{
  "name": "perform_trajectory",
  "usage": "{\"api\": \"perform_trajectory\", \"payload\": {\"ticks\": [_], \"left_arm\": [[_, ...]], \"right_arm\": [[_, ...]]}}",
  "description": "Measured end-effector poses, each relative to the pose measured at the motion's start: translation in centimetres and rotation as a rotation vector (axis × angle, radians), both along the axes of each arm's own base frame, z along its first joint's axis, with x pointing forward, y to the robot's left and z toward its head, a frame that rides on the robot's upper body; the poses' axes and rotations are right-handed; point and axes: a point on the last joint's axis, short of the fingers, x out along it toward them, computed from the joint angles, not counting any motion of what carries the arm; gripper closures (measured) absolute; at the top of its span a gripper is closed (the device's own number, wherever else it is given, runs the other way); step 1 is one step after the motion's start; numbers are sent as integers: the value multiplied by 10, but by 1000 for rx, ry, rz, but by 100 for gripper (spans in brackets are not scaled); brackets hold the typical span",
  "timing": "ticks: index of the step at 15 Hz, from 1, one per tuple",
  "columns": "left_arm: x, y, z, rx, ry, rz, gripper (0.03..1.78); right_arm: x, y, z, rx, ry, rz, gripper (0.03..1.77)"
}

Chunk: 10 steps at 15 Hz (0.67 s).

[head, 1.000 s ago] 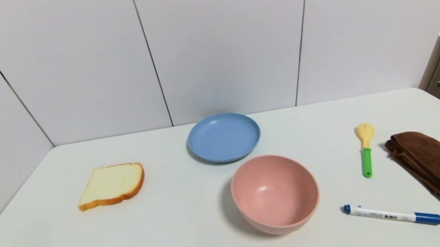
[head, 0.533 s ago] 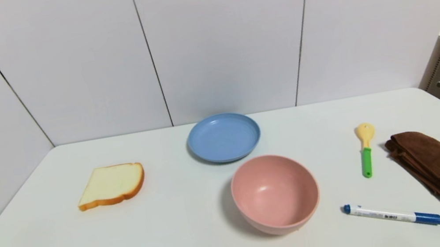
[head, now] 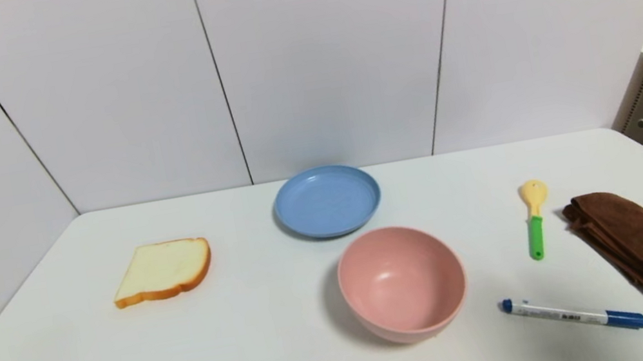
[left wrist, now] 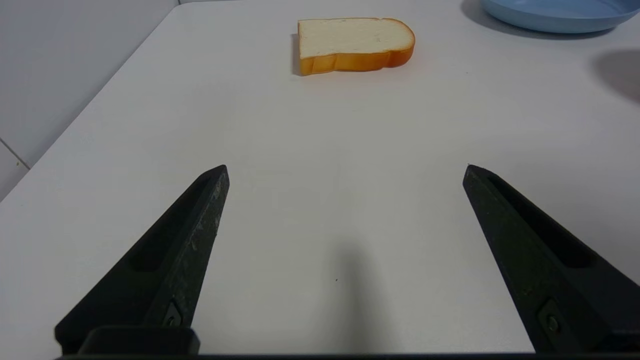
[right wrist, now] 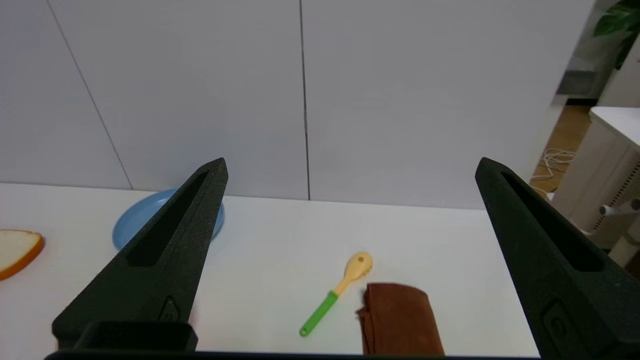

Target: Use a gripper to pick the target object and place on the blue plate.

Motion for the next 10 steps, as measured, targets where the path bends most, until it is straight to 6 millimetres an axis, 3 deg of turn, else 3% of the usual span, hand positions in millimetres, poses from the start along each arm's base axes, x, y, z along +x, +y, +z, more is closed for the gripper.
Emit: {"api": "perform_trajectory", "payload": {"ticks": [3,5,10], "left_arm": [[0,0,0,0,0,0,12],[0,0,0,0,0,0,12],[0,0,0,0,0,0,12]], "right_arm": [[51,11,25,-6,43,81,9],[85,22,29,-13,96,148,9],[168,46,-1,-40,339,204,9]]}}
